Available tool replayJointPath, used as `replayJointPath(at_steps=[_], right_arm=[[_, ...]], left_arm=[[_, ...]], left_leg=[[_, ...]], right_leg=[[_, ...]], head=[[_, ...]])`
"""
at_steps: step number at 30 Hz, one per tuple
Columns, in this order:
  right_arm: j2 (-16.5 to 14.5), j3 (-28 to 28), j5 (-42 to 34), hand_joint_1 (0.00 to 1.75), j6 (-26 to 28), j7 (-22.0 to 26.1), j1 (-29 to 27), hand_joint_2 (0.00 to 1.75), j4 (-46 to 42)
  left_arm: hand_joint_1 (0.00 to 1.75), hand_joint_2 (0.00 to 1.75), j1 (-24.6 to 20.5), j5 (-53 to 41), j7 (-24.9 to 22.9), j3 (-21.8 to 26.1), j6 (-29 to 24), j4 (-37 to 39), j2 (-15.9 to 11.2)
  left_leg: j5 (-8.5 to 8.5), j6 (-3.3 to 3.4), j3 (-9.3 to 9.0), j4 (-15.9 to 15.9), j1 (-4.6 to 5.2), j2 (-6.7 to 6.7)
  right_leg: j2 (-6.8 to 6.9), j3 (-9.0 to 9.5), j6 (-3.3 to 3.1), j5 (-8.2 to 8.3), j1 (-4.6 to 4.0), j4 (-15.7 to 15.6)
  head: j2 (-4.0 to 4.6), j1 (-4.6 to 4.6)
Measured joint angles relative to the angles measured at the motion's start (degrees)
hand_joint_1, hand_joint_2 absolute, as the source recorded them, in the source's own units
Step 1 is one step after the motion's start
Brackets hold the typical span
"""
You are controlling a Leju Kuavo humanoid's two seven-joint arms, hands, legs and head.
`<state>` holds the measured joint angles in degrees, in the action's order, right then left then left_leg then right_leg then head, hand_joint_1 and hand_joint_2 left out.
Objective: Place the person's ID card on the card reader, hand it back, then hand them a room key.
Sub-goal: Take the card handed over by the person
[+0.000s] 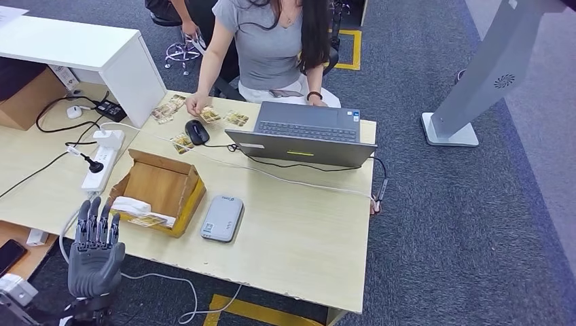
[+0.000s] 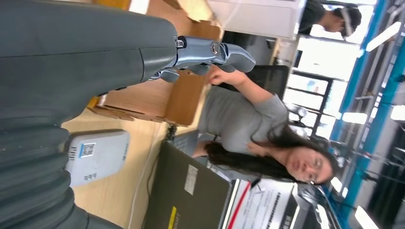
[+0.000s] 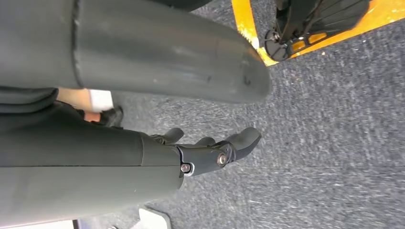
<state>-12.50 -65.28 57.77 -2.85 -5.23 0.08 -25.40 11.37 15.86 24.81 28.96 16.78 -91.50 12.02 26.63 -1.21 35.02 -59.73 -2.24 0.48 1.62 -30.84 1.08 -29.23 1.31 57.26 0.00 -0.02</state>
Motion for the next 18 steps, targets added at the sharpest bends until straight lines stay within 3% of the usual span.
replayJointPath(at_steps=[7, 18], right_arm=[[-0.34, -2.6, 2.25, 0.0, -0.02, -2.39, 0.19, 0.0, -0.02], [-0.59, -3.61, 4.6, 0.0, -0.78, -2.41, 0.15, 0.0, -0.63]], left_arm=[[0.0, 1.75, -0.15, 1.01, -7.54, -1.69, -8.83, 0.68, 1.69], [0.0, 1.75, 0.52, -0.72, -1.49, -6.18, -15.04, -9.08, 2.52]], left_leg=[[0.0, 0.02, 0.01, -0.01, 0.02, -0.01], [-0.01, 0.02, -0.04, 0.0, 0.01, -0.03]], right_leg=[[0.02, 0.09, 0.0, 0.0, 0.02, -0.01], [0.05, 0.16, 0.0, -0.01, 0.01, 0.0]], head=[[0.0, -0.01], [0.0, 0.01]])
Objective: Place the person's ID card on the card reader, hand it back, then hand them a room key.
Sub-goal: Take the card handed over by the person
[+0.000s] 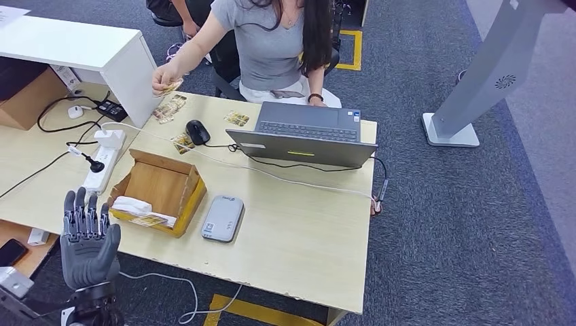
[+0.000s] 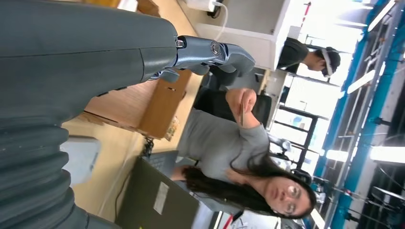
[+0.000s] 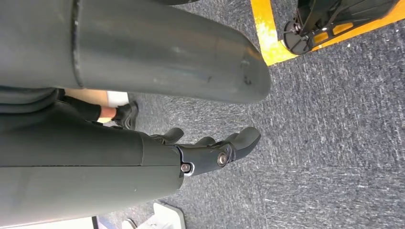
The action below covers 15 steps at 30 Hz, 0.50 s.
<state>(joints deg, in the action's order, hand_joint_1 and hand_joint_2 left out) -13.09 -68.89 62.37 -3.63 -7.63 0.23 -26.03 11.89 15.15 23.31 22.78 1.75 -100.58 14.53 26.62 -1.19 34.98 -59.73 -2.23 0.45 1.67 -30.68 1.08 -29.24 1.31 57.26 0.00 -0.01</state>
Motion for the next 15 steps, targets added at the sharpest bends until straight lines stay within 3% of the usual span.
replayJointPath(at_steps=[12, 15], right_arm=[[0.16, 0.06, 2.47, 0.0, 1.31, 2.25, 0.76, 0.0, 1.24], [0.39, 0.3, 3.59, 0.0, 1.66, 3.26, 1.34, 0.0, 2.33]], left_arm=[[0.0, 1.75, -0.21, -1.62, 6.81, -3.42, -4.18, -6.78, -0.54], [0.0, 1.75, -1.15, -12.09, 6.54, -5.39, -10.38, -7.87, -2.63]], left_leg=[[0.0, 0.0, -0.03, 0.0, 0.0, -0.01], [-0.01, 0.0, -0.1, -0.01, -0.01, -0.01]], right_leg=[[0.0, 0.0, 0.0, 0.0, 0.0, 0.0], [0.0, -0.07, 0.0, 0.0, 0.0, 0.0]], head=[[0.0, -0.01], [0.0, 0.0]])
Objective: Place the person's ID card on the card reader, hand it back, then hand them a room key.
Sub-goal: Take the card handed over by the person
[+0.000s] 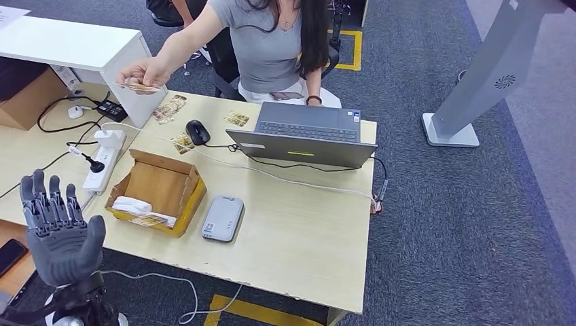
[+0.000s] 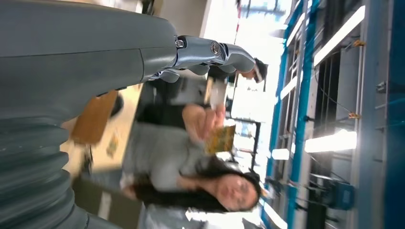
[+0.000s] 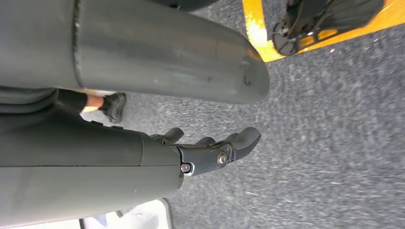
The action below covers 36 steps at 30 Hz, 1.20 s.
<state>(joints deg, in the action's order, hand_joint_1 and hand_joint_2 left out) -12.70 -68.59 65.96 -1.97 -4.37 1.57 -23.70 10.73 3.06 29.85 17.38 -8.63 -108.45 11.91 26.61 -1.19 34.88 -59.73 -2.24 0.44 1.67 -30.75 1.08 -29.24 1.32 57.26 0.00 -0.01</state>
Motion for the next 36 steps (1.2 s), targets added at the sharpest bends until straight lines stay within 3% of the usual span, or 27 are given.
replayJointPath(at_steps=[3, 5, 7, 10, 15, 28, 32, 36], right_arm=[[0.39, 0.59, 1.25, 0.0, -0.02, 0.85, 0.6, 0.0, 1.07], [0.79, 1.18, 1.96, 0.0, -0.25, 1.09, 1.08, 0.0, 1.71], [1.26, 1.87, 2.56, 0.0, -0.57, 1.15, 1.59, 0.0, 2.32], [1.93, 2.99, 3.3, 0.0, -0.87, 0.91, 2.23, 0.0, 3.29], [2.53, 4.33, 3.43, 0.0, -0.86, 0.46, 2.77, 0.0, 4.31], [2.98, 5.68, 3.5, 0.0, -0.97, 0.26, 2.86, 0.0, 5.0], [3.08, 6.01, 3.79, 0.0, -1.2, 0.26, 2.84, 0.0, 5.0], [3.23, 6.7, 4.3, 0.0, -1.55, 0.26, 2.82, 0.0, 5.0]], left_arm=[[0.0, 1.75, -3.67, -28.22, -9.04, -4.51, -7.29, 1.17, -5.37], [0.0, 1.75, -8.17, -46.71, -18.1, -8.27, -7.66, 3.76, -9.69], [0.0, 1.75, -13.51, -56.52, -24.66, -12.1, -6.44, 7.39, -13.63], [0.0, 1.75, -21.51, -61.6, -29.48, -17.2, -5.08, 13.27, -17.98], [0.0, 1.75, -29.01, -64.91, -31.75, -23.19, -4.58, 19.27, -21.03], [0.0, 1.75, -31.28, -65.28, -33.08, -27.59, -4.18, 22.46, -22.65], [1.75, 1.75, -31.26, -65.21, -33.24, -27.67, -3.9, 22.47, -22.83], [1.75, 1.75, -31.23, -64.9, -33.26, -27.75, -2.78, 22.47, -22.84]], left_leg=[[-0.11, -0.03, 0.0, 0.01, -0.01, -0.08], [-0.2, -0.09, 0.0, 0.02, -0.02, -0.13], [-0.29, -0.13, 0.03, 0.02, -0.04, -0.11], [-0.4, -0.11, 0.07, 0.02, -0.03, -0.08], [-0.41, -0.1, 0.11, 0.0, 0.01, -0.03], [-0.41, -0.11, 0.18, 0.01, -0.01, 0.0], [-0.41, -0.11, 0.19, 0.01, 0.0, 0.0], [-0.41, -0.1, 0.2, 0.01, 0.01, -0.01]], right_leg=[[0.13, -0.01, -0.01, 0.0, 0.0, 0.0], [0.19, -0.01, -0.03, 0.08, -0.01, 0.02], [0.12, -0.04, -0.05, 0.21, -0.02, 0.04], [0.05, -0.03, 0.01, 0.35, -0.02, 0.07], [-0.04, -0.02, 0.1, 0.42, 0.01, 0.06], [-0.06, -0.13, 0.1, 0.41, 0.0, 0.05], [-0.06, -0.12, 0.1, 0.41, 0.0, 0.05], [-0.06, -0.13, 0.1, 0.41, 0.01, 0.05]], head=[[0.0, 0.0], [0.0, 0.0], [0.0, 0.0], [0.0, -0.01], [0.0, -0.01], [0.0, 0.0], [0.0, -0.01], [0.0, 0.0]])
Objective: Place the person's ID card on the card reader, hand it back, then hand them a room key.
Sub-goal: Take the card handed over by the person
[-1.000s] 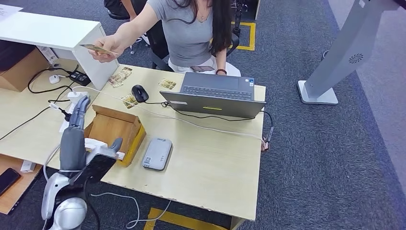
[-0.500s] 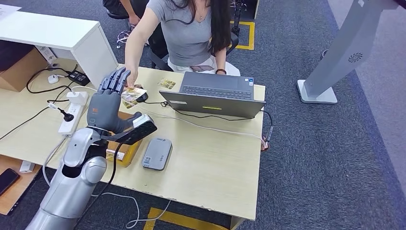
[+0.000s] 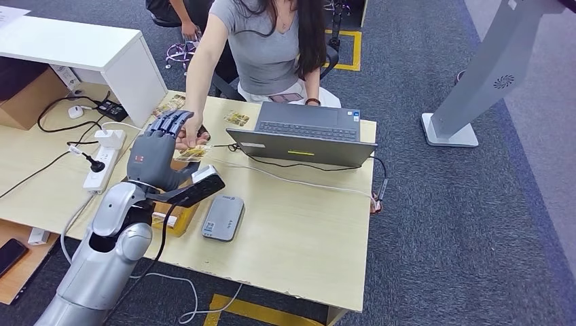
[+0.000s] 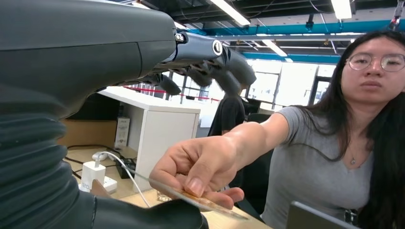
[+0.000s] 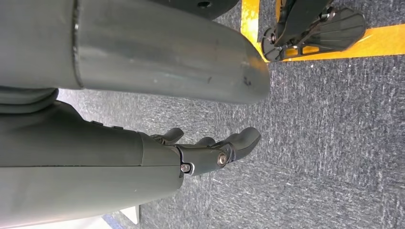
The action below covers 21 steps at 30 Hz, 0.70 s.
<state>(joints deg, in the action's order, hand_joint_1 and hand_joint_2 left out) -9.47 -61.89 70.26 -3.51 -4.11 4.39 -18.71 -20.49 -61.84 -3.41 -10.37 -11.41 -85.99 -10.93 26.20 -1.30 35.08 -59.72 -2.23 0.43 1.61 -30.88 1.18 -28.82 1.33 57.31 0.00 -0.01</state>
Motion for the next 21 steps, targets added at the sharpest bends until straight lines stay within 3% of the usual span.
replayJointPath(at_steps=[21], right_arm=[[0.42, 2.05, 0.72, 0.0, -0.32, 0.0, -0.1, 0.0, -0.03]], left_arm=[[1.75, 1.75, 0.25, 1.32, 0.84, -0.41, 1.38, 0.0, 0.06]], left_leg=[[0.0, 0.0, 0.01, 0.0, 0.0, 0.0]], right_leg=[[0.0, -0.01, 0.0, 0.0, 0.0, 0.0]], head=[[0.0, 0.0]])
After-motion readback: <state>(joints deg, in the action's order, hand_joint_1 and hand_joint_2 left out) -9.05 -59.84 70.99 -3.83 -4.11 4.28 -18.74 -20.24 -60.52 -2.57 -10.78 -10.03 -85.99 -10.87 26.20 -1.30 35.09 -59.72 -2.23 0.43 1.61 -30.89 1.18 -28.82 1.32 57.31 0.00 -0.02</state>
